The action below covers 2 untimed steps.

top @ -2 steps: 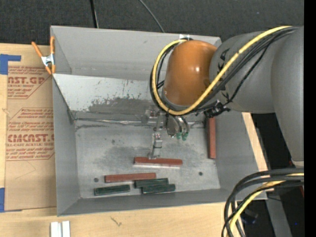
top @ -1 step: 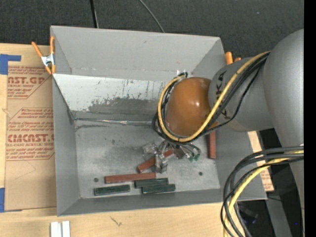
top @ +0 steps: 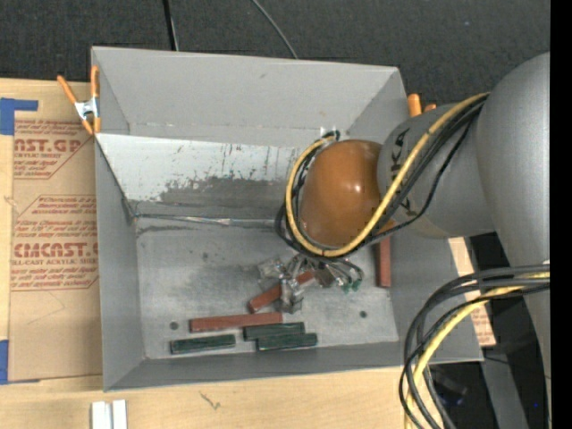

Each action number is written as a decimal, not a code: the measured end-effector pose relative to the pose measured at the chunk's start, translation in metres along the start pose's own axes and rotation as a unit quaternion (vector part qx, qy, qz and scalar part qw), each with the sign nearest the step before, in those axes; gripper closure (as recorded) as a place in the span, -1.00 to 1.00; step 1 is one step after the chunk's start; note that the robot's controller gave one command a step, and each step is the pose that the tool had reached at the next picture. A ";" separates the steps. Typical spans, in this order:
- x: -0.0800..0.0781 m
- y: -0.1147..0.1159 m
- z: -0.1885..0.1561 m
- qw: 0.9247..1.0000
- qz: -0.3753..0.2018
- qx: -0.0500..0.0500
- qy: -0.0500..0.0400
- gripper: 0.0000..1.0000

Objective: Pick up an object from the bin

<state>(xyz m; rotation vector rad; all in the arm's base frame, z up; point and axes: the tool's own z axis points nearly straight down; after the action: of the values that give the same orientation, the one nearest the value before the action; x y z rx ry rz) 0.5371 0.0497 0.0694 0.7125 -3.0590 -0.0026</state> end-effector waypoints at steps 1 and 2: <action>0.009 -0.010 -0.118 1.000 0.016 0.001 -0.001 1.00; 0.010 -0.010 -0.118 1.000 0.016 0.000 -0.001 1.00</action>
Offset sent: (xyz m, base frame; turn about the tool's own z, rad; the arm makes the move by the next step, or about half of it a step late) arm 0.0000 0.0000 0.0000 0.0000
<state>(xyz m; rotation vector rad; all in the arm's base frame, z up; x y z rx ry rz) 0.5331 0.0365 0.1876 0.6643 -3.0726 -0.0020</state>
